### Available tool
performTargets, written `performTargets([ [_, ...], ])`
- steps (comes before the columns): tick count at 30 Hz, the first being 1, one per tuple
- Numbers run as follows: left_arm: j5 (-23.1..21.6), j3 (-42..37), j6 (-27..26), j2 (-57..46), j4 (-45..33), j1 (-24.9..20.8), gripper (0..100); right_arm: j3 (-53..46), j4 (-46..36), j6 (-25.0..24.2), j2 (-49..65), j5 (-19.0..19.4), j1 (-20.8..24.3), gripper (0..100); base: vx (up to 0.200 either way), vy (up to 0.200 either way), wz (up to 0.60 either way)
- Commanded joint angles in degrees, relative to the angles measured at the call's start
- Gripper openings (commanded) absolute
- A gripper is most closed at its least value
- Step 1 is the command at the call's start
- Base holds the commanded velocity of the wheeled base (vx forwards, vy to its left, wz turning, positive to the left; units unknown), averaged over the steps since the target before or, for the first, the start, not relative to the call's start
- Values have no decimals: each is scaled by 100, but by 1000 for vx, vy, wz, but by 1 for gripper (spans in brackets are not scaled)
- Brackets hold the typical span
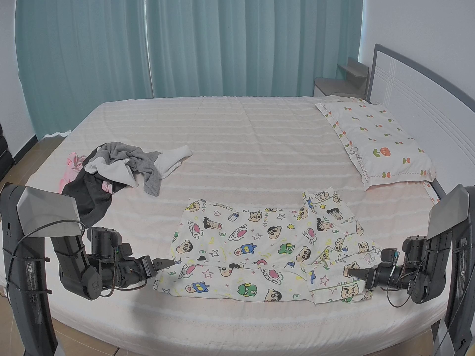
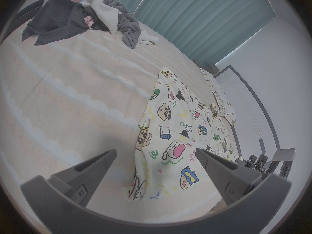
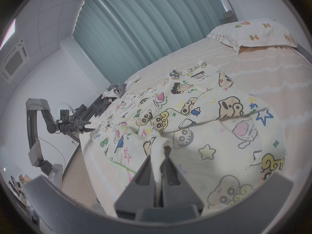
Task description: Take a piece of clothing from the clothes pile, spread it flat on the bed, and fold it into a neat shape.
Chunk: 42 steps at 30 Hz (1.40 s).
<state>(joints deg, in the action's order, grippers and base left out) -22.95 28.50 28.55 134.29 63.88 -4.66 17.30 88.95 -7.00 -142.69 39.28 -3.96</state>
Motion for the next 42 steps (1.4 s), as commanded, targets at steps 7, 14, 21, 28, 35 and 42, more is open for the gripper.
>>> performTargets([
  [7,2,6,-7,18,2,0,100,362,25,-496,136,-25,-122,0,0,0,0],
  [14,10,24,1,18,2,-9,100,450,-45,-513,110,-34,-201,0,0,0,0],
  [21,63,349,221,36,2,-9,100,441,-98,-513,22,-43,-166,0,0,0,0],
  [28,212,1465,283,62,-886,-519,100,406,-89,-504,-31,-52,-149,0,0,0,0],
  [35,538,1843,-473,475,-1466,-492,100,397,-89,-504,-40,-52,-131,0,0,0,0],
  [42,617,1843,-517,502,-1440,-545,100,397,-80,-504,-40,-52,-131,0,0,0,0],
])
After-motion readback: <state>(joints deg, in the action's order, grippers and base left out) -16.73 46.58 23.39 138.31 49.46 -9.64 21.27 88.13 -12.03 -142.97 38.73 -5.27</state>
